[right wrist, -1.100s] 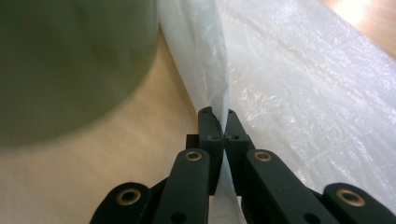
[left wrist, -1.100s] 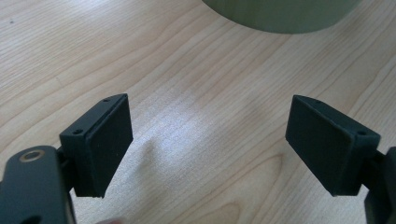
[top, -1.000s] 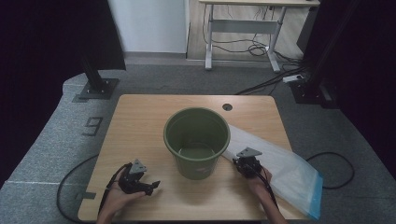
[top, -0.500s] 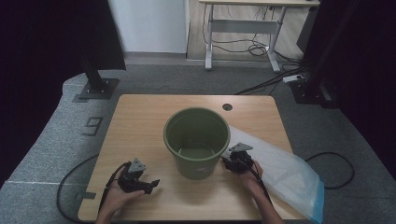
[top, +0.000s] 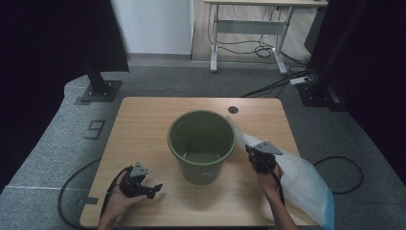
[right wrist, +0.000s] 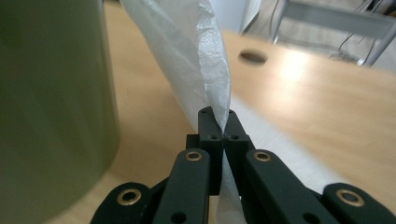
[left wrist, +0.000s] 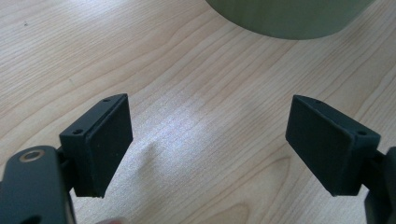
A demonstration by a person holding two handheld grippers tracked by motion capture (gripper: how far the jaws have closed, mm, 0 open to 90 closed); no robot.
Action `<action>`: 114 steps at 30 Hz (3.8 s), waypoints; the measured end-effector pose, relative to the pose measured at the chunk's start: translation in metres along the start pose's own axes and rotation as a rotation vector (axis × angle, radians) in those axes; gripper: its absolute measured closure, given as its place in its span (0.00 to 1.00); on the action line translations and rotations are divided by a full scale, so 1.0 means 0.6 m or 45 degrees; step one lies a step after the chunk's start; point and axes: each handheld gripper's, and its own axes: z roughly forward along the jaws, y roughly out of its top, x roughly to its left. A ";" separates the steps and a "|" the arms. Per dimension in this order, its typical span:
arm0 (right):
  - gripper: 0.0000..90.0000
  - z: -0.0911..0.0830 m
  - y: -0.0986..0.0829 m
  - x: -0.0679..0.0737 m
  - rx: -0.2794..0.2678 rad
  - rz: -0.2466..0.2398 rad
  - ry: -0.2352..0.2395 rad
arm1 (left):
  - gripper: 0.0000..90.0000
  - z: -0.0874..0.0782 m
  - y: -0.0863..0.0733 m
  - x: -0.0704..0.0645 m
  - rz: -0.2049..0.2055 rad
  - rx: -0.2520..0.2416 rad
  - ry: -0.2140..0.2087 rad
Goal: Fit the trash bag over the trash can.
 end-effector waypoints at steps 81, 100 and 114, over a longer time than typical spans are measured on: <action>0.44 -0.205 0.083 0.124 -0.388 -0.004 0.576 | 0.16 -0.016 -0.005 0.012 -0.052 -0.033 0.015; 0.41 -0.189 -0.061 0.097 -0.222 0.025 0.355 | 0.16 -0.012 -0.006 0.011 -0.048 -0.024 0.012; 0.98 -0.168 -0.069 0.078 -0.195 0.004 0.247 | 0.18 -0.031 0.003 0.006 -0.053 -0.097 -0.006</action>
